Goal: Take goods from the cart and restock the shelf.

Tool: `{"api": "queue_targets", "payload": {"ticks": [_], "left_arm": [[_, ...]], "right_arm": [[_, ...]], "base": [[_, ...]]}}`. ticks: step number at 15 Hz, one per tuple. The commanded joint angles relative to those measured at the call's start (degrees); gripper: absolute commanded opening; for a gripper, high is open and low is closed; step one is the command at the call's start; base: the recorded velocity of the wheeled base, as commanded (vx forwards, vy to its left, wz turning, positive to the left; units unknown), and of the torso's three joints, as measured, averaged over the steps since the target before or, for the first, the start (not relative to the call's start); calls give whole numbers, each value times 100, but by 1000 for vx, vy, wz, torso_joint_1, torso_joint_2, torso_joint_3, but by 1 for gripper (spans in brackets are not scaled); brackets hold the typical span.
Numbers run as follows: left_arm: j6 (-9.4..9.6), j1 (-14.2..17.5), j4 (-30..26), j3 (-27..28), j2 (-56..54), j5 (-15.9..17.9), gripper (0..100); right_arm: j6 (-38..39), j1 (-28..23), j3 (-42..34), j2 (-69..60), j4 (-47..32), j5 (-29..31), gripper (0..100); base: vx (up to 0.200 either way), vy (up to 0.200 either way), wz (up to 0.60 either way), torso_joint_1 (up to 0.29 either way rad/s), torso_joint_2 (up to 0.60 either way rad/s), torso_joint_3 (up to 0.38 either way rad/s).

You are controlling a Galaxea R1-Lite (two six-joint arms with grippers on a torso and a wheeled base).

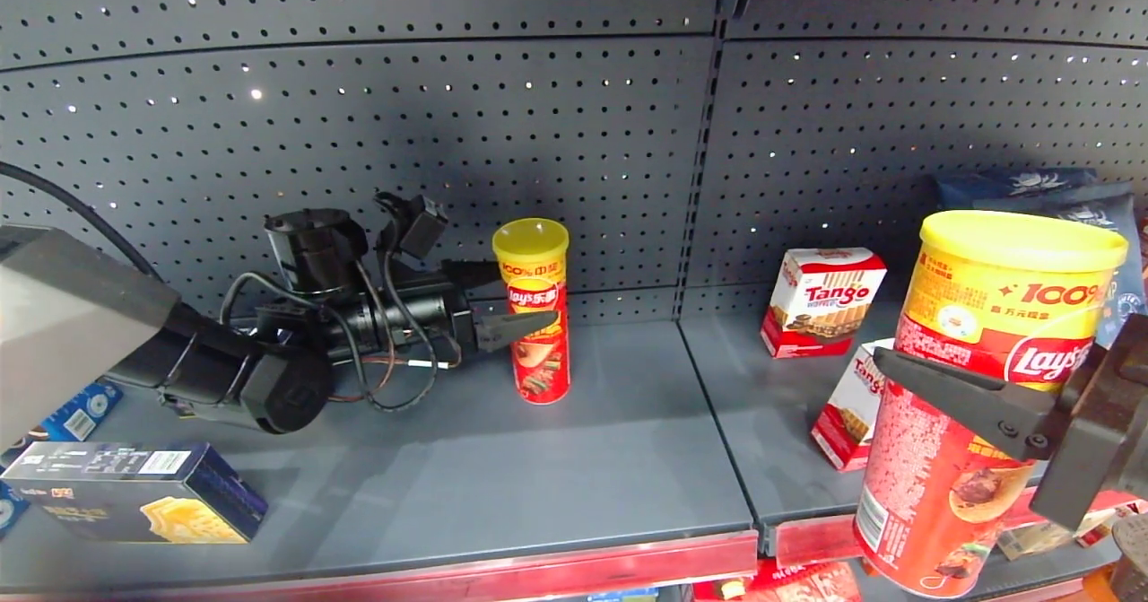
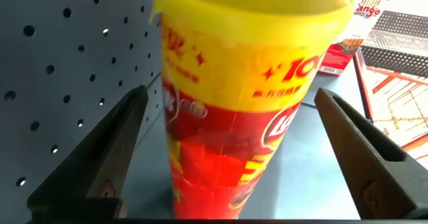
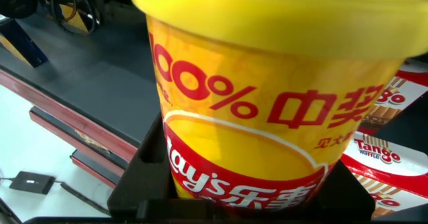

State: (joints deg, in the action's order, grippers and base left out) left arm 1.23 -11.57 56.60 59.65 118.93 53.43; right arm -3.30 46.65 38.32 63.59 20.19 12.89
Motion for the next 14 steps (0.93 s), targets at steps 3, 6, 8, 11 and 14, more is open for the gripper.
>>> {"api": "queue_targets", "payload": {"ticks": [3, 6, 8, 11, 14], "left_arm": [[-9, -3, -9, 64, 113, 1, 100], [0, -12, 0, 100, 192, 1, 100], [0, -65, 0, 82, 183, -8, 0], [0, -74, 0, 64, 157, -8, 0], [0, -118, 9, -23, 86, -8, 0]], "right_arm": [[-4, 2, -8, -4, 3, -5, 0], [-4, 10, -8, -30, 3, 3, 0], [-4, 2, -35, -39, -6, 3, 0], [-4, 10, -43, -30, -6, 3, 0], [-4, -7, -43, -39, -6, 3, 0]], "base": [[0, 0, 0, 0, 0, 0], [0, 0, 0, 0, 0, 0], [0, 0, 0, 0, 0, 0], [0, 0, 0, 0, 0, 0], [0, 0, 0, 0, 0, 0]]}}
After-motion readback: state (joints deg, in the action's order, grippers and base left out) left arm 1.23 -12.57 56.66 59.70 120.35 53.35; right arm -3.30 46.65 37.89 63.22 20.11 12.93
